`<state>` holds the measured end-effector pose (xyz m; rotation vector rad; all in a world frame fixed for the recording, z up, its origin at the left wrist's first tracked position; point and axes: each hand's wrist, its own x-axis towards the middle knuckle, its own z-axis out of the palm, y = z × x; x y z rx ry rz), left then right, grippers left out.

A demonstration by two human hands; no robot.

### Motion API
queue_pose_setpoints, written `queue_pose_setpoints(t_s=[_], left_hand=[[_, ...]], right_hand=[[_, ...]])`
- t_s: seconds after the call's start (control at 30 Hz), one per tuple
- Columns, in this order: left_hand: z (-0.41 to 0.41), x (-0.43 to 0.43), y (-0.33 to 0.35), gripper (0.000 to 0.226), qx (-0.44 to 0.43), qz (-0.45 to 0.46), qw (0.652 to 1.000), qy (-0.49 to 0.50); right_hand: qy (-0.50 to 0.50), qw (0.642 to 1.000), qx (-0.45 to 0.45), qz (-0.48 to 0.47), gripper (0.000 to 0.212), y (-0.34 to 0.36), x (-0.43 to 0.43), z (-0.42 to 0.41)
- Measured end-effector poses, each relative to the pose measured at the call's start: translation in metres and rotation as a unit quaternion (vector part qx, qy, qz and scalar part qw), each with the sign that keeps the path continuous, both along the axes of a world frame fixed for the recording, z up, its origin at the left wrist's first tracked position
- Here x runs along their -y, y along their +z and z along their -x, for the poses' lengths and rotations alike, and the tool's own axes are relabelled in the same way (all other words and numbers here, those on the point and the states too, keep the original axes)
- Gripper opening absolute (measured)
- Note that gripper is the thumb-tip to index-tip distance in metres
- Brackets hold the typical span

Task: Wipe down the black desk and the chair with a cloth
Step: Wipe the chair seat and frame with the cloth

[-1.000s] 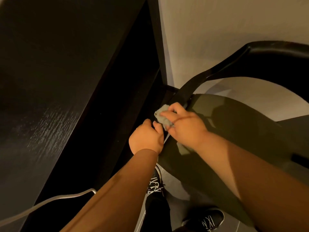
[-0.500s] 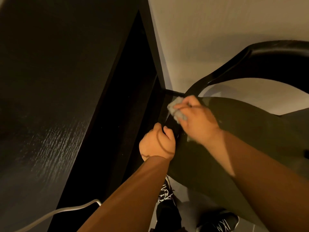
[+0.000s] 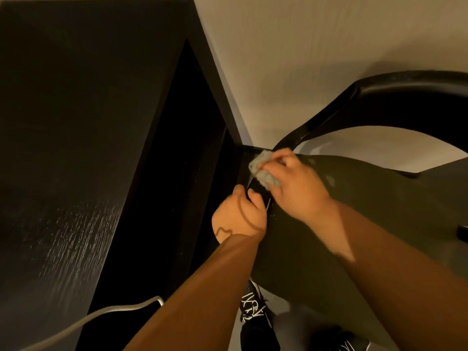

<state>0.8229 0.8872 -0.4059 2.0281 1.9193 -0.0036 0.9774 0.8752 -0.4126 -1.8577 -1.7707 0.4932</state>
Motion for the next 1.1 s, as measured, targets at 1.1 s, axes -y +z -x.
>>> queue_pose_setpoints(t_s=[1.1], left_hand=[[-0.006, -0.011, 0.001, 0.029, 0.012, 0.018, 1.000, -0.009]], right_hand=[[-0.155, 0.988, 0.014, 0.019, 0.039, 0.004, -0.040, -0.038]])
